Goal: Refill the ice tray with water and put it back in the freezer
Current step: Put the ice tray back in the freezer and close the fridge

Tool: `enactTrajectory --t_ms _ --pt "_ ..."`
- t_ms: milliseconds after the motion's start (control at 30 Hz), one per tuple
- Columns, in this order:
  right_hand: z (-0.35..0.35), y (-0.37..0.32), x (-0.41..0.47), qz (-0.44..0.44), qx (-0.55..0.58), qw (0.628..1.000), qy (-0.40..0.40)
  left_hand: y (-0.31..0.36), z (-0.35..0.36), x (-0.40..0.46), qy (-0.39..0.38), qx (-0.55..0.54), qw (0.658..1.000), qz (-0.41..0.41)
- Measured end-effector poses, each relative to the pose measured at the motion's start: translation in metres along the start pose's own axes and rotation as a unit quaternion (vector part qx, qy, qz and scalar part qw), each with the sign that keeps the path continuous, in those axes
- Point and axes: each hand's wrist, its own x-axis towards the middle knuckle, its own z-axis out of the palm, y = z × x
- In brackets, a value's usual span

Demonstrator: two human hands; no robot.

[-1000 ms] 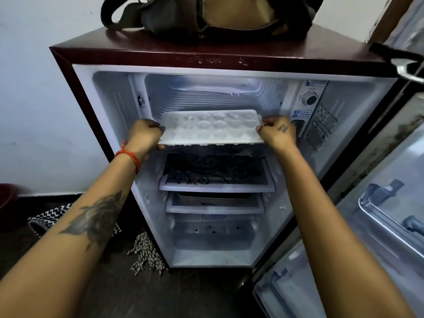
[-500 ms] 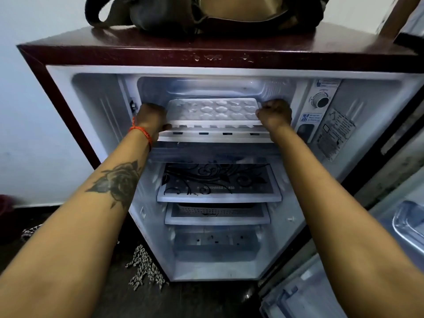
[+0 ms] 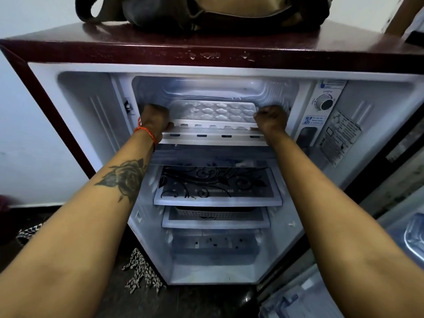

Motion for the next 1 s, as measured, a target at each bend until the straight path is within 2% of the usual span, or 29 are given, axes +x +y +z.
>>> enactTrajectory --t_ms 167,333,633,1000 --pt "-0.005 -0.003 -0.009 -0.024 -0.028 0.999 -0.021 -0.008 0.002 -0.020 0.027 0.000 0.999 0.019" --pt "-0.015 -0.012 -0.036 -0.071 -0.098 0.993 -0.010 -0.010 0.004 -0.062 0.070 0.079 0.990 0.093" --pt "-0.049 -0.023 -0.125 -0.134 -0.005 0.991 0.004 -0.012 0.002 -0.157 0.047 0.066 0.987 0.140" --pt "-0.108 0.001 -0.246 -0.111 0.002 0.993 -0.037 -0.035 -0.006 -0.289 0.003 0.029 0.995 0.093"
